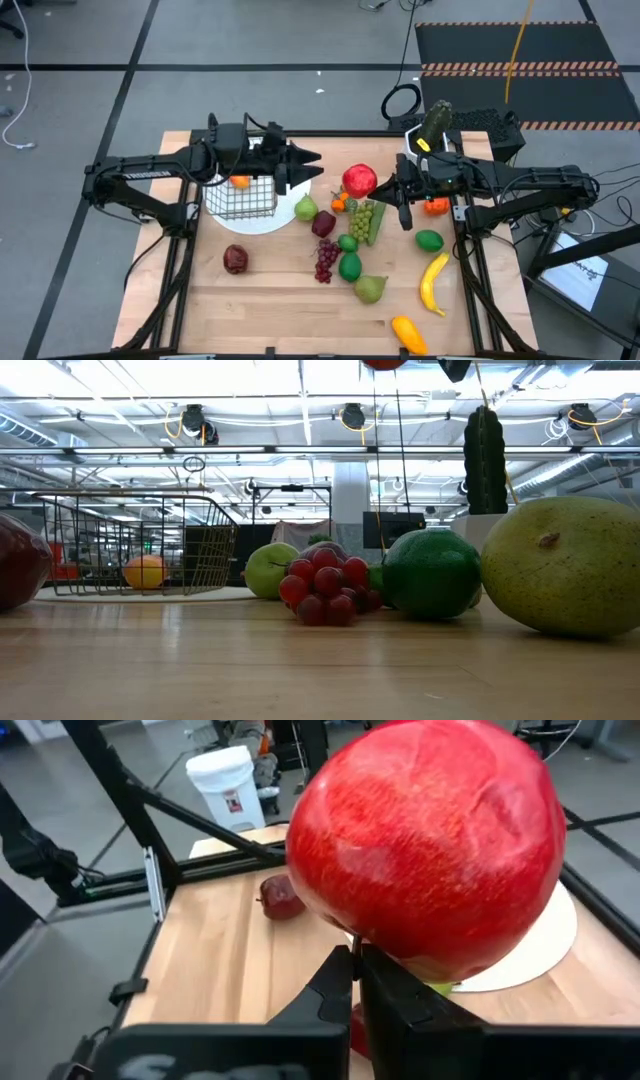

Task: Build produce basket
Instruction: Put the red apple into the wire basket

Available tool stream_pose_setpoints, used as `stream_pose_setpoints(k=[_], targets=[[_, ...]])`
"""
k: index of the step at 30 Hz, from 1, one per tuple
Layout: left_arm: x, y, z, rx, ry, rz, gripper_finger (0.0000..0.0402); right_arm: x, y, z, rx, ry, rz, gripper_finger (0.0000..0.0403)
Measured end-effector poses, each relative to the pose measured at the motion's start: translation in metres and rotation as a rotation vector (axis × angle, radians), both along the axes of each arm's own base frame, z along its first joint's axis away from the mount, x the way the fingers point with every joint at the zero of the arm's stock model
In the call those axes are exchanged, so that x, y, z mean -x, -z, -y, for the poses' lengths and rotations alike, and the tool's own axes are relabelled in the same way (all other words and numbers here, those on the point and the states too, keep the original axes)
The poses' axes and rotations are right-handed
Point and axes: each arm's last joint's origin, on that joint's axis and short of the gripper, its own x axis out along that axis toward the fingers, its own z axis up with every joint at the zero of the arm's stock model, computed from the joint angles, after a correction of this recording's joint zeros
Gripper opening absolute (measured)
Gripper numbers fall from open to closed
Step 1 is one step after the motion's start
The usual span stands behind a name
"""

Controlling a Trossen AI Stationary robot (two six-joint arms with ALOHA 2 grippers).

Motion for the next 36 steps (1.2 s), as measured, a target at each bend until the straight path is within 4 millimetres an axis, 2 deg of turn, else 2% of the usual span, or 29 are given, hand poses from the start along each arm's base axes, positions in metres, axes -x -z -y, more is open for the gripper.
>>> stream_pose_setpoints(k=[3,5,11,17,28,36], targets=[[-0.002,0.003,0.0,0.002,-0.003,-0.019,0.0376,0.0,0.0,0.0,0.026,-0.01,0.0,0.0002],[-0.003,0.005,0.001,-0.001,-0.002,-0.034,0.0394,0.0,0.0,0.0,0.027,-0.011,0.0,0.0002],[-0.002,0.004,0.0,-0.007,-0.003,-0.03,0.0385,0.0,0.0,0.0,0.026,-0.013,0.0,0.0002],[-0.003,0.005,0.001,-0.018,0.002,-0.033,0.0399,0.0,0.0,0.0,0.026,-0.014,0.0,0.0002],[-0.003,0.005,0.001,-0.066,0.018,-0.035,0.0399,0.0,0.0,0.0,0.026,-0.014,0.0,0.0002],[-0.019,0.02,-0.004,-0.069,0.046,-0.083,0.0399,0.0,0.0,0.0,0.033,-0.017,-0.001,0.0002]])
